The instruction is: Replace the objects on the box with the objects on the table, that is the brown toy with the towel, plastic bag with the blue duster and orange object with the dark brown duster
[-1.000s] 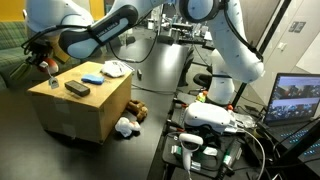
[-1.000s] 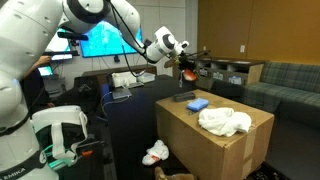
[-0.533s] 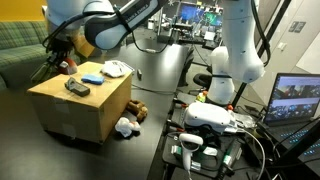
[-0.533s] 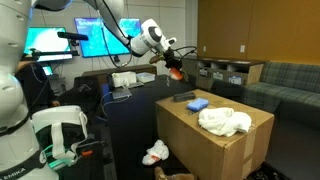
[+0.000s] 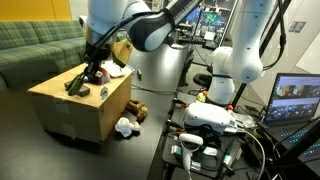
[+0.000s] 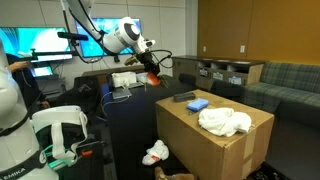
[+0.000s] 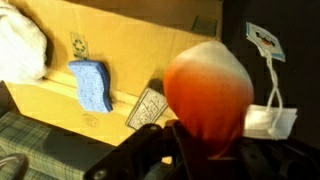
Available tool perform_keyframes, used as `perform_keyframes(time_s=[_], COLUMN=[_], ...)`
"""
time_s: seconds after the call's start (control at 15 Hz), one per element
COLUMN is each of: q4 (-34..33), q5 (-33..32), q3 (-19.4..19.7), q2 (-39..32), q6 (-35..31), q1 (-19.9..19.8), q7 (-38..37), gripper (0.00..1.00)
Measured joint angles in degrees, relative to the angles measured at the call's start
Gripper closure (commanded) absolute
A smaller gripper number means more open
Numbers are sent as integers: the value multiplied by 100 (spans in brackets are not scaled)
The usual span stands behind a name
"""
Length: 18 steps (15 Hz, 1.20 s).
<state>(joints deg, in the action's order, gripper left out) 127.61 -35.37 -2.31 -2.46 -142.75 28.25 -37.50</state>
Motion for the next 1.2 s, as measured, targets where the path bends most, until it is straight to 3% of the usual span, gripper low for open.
perform_keyframes(time_s=[0.33, 0.67, 1.0, 1.2], q4=[1337, 2293, 2599, 2450], q5=[82, 220, 132, -395], q3=[-834, -1455, -1979, -2119], q2=[773, 878, 443, -107], q6=[-112, -478, -648, -716], q1=[-457, -608, -506, -394], q7=[-15, -226, -1273, -2402], gripper=[96, 96, 96, 96])
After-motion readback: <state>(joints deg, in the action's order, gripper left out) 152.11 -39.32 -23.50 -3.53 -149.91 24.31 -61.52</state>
